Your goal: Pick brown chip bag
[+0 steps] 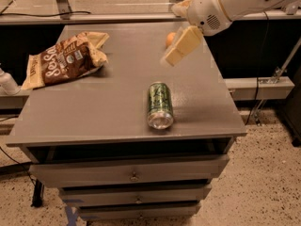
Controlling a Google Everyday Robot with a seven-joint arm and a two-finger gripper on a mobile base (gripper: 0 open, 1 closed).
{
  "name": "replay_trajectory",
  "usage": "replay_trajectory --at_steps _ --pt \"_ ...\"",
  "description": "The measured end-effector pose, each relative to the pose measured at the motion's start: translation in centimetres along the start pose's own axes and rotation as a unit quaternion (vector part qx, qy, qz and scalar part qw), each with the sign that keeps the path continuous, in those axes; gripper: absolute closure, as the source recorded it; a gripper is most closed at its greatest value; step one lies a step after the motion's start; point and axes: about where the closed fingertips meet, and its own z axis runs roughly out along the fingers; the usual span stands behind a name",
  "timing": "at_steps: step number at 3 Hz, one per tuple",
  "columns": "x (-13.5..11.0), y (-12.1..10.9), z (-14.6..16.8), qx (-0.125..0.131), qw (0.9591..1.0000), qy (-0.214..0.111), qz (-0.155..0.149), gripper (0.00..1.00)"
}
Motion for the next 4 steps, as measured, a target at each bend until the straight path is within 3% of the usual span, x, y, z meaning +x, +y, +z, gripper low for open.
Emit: replay_trajectory --at_steps 1,2,3,4 --pt "-0.7 -2.0 1.8 0.002 0.9967 0.02 -0.078 0.0" --pt "-2.0 -4.6 5.4 -0.012 0.9838 0.051 -0.172 0.0" --pt "-2.7 -6.8 10.0 -0.025 0.9682 0.08 -0.236 0.0" --pt "-3.2 -8.2 14.7 -0.03 0.9588 0.085 -0.27 0.0"
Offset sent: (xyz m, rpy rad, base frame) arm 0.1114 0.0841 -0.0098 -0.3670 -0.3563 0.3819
